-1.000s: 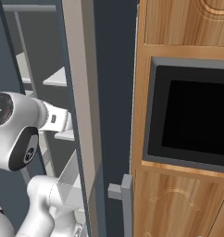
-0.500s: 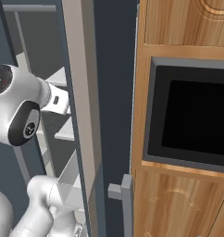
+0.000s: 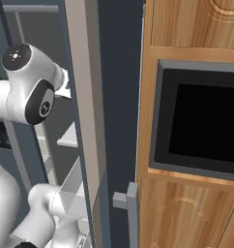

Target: Take the cakes from the fridge and place them on the empty tray on the dining counter.

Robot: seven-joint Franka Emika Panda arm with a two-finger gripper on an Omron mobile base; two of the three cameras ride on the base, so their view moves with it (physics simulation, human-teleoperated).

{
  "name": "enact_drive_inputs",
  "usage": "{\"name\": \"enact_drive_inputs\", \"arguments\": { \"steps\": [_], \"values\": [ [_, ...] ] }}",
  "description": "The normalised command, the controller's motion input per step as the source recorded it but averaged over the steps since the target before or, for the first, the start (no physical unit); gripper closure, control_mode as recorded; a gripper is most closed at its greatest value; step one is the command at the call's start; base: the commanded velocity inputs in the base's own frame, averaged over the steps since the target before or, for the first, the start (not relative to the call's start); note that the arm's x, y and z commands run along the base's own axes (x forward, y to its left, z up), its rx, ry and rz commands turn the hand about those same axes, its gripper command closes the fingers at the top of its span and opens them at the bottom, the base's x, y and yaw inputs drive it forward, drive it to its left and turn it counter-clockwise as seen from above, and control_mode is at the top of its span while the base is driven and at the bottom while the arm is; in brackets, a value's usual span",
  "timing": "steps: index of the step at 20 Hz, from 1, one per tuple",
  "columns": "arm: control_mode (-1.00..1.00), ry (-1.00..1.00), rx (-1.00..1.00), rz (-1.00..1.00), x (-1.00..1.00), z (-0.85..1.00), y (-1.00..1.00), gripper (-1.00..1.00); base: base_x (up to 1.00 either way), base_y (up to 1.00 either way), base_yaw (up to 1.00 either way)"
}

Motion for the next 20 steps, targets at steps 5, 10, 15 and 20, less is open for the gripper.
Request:
{"name": "enact_drive_inputs", "arguments": {
  "steps": [5, 10, 15, 20],
  "values": [
    [-1.0, 0.0, 0.01, -0.01, 0.56, 0.0, -0.05, -1.0, 0.0, 0.0, 0.0],
    [-1.0, -0.05, 0.0, -0.03, 0.56, -0.01, -0.2, -1.0, 0.0, 0.0, 0.0],
    [-1.0, -0.01, 0.0, -0.02, 0.58, 0.0, -0.21, -1.0, 0.0, 0.0, 0.0],
    [-1.0, 0.0, 0.0, 0.0, 0.76, 0.0, -0.01, -1.0, 0.0, 0.0, 0.0]
  ]
}}
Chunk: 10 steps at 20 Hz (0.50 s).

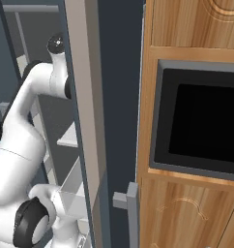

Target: Take the cakes from the fridge and place them on the empty tray on the dining counter.

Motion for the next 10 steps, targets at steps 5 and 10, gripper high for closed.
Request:
{"name": "enact_drive_inputs", "arguments": {
  "steps": [5, 10],
  "values": [
    [-1.0, 0.0, 0.0, 0.0, 0.78, 0.0, 0.0, -1.0, 0.0, 0.0, 0.0],
    [-1.0, 0.0, 0.0, 0.0, 0.74, -0.01, -0.04, -1.0, 0.0, 0.0, 0.0]
  ]
}}
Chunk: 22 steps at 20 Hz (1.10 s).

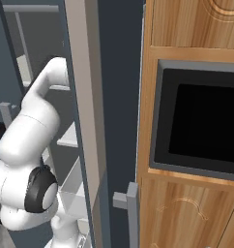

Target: Take the cakes from the fridge and place them on the empty tray on the dining counter.

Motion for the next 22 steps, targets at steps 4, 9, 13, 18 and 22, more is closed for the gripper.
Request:
{"name": "enact_drive_inputs", "arguments": {
  "steps": [4, 9, 13, 18, 22],
  "values": [
    [-1.0, 0.0, 0.0, 0.0, 0.65, -0.04, -0.22, -1.0, 0.0, 0.0, 0.0],
    [-1.0, 0.0, 0.0, 0.0, 0.54, -0.09, -0.27, -1.0, 0.0, 0.0, 0.0],
    [-1.0, 0.03, 0.0, 0.0, 0.38, -0.18, -0.02, -1.0, 0.0, 0.0, 0.0],
    [-1.0, 0.01, -0.02, 0.0, 0.03, -0.3, 0.0, -1.0, 0.0, 0.0, 0.0],
    [-1.0, 0.03, -0.01, -0.02, 0.0, -0.26, 0.0, -1.0, 0.0, 0.0, 0.0]
  ]
}}
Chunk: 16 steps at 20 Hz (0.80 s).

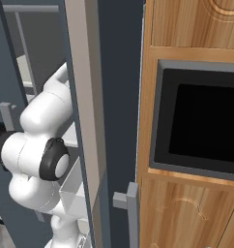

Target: Take the cakes from the fridge and place them on the empty tray on the dining counter.

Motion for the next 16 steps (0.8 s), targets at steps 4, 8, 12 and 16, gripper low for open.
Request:
{"name": "enact_drive_inputs", "arguments": {
  "steps": [4, 8, 12, 16],
  "values": [
    [-1.0, 0.07, -0.03, -0.02, 0.0, -0.3, 0.02, 1.0, 0.0, 0.0, 0.0],
    [-1.0, 0.02, -0.01, 0.0, 0.0, -0.04, 0.04, 1.0, 0.0, 0.0, 0.0],
    [-1.0, -0.13, 0.0, 0.01, -0.59, 0.0, 0.0, 1.0, 0.0, 0.0, 0.0],
    [-1.0, -0.19, 0.0, 0.09, -1.0, 0.0, 0.09, 1.0, 0.0, 0.0, 0.0]
  ]
}}
